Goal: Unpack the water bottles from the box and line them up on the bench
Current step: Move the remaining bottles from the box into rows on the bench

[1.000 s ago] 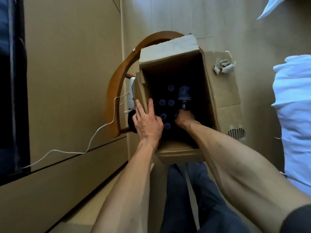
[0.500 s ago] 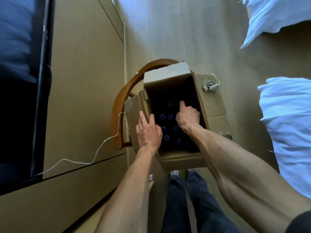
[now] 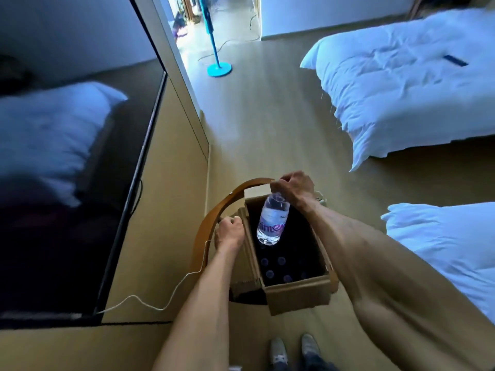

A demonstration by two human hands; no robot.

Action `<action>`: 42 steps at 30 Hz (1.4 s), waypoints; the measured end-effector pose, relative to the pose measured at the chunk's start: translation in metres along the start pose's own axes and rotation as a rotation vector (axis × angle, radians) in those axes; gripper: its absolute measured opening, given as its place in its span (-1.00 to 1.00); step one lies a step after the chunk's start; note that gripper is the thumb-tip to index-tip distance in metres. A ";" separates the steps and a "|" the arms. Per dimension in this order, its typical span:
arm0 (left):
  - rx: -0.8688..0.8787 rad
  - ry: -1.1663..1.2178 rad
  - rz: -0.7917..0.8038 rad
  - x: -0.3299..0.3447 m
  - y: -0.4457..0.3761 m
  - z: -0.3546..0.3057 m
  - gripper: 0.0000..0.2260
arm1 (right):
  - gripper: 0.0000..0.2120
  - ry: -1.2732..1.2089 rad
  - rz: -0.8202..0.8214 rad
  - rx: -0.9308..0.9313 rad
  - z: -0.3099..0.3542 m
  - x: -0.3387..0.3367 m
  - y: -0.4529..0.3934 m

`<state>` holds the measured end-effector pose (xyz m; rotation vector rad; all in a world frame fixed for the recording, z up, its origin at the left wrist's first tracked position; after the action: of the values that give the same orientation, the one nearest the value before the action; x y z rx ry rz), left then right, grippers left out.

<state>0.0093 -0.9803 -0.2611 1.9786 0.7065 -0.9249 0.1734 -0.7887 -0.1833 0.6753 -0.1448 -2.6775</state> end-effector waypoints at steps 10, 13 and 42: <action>-0.064 1.079 0.444 -0.040 0.066 -0.007 -0.51 | -0.80 -0.341 0.054 -0.167 0.137 0.004 0.050; -0.032 1.159 0.373 -0.063 0.088 0.001 -0.54 | -0.78 -0.292 0.106 -0.263 0.165 0.014 0.069; -0.346 1.464 -0.639 -0.033 0.608 0.395 -0.90 | -0.69 -0.036 0.998 -0.612 0.144 0.169 0.649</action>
<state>0.3045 -1.6286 -0.1230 1.8597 2.1726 0.5524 0.1819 -1.4521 -0.0092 0.2373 0.2601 -1.6295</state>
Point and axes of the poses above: each hand's wrist, its own y-axis away from the middle knuckle, its own x-axis out of the palm, z = x × y, the point moved 10 cm from there along -y, towards the middle knuckle, and after that the axes turned 15 degrees about -y, right-handed, at the moved point
